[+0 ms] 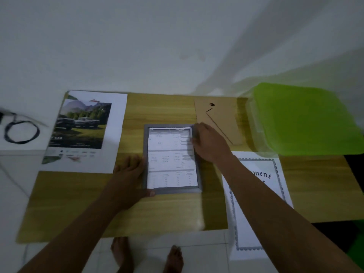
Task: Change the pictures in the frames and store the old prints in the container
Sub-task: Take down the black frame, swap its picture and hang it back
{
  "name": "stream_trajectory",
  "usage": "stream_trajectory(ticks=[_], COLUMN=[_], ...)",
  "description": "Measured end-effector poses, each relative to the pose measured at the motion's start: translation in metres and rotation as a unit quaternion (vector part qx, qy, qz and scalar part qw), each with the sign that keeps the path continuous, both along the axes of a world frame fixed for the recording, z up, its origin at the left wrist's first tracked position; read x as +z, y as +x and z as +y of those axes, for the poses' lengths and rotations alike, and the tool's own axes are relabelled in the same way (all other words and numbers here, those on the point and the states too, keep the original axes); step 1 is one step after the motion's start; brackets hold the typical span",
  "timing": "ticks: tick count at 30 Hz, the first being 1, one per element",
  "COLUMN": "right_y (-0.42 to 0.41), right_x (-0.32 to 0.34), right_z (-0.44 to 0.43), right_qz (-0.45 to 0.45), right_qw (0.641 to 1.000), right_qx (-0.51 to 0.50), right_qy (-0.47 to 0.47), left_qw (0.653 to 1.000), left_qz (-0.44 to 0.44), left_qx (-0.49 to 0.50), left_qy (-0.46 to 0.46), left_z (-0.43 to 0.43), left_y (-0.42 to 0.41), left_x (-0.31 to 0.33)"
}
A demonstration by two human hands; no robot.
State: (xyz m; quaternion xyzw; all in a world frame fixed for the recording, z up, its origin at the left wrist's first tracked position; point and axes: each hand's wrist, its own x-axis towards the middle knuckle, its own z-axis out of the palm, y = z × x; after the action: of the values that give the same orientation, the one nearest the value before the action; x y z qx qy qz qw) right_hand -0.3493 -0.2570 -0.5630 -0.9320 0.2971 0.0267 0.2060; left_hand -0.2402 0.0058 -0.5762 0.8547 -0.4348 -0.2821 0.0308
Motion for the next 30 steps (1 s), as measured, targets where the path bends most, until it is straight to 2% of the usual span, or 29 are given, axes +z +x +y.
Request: stream_trajectory(ticks=[4,8,17,24,30], right_y=[0.014,0.023,0.011,0.009,0.013], right_x=[-0.001,0.000,-0.014,-0.012,-0.011], right_z=[0.024,0.025,0.026,0.025,0.027], right_qz=[0.046,0.091,0.086,0.067,0.020], right_qw=[0.997,0.993,0.992,0.994,0.994], right_qx=[0.062,0.073,0.090,0.081,0.030], right_qy=[0.028,-0.021,0.014,0.040,0.102], left_qw=[0.999,0.999,0.998,0.996,0.995], left_qz=[0.034,0.043,0.048,-0.059,-0.083], left_qx=[0.007,0.011,0.018,0.033,0.017], left_qy=[-0.007,-0.023,-0.027,-0.065,-0.049], left_z=[0.004,0.005,0.004,-0.006,-0.003], left_y=[0.005,0.007,0.005,-0.007,-0.006], left_x=[0.002,0.003,0.001,0.002,-0.012])
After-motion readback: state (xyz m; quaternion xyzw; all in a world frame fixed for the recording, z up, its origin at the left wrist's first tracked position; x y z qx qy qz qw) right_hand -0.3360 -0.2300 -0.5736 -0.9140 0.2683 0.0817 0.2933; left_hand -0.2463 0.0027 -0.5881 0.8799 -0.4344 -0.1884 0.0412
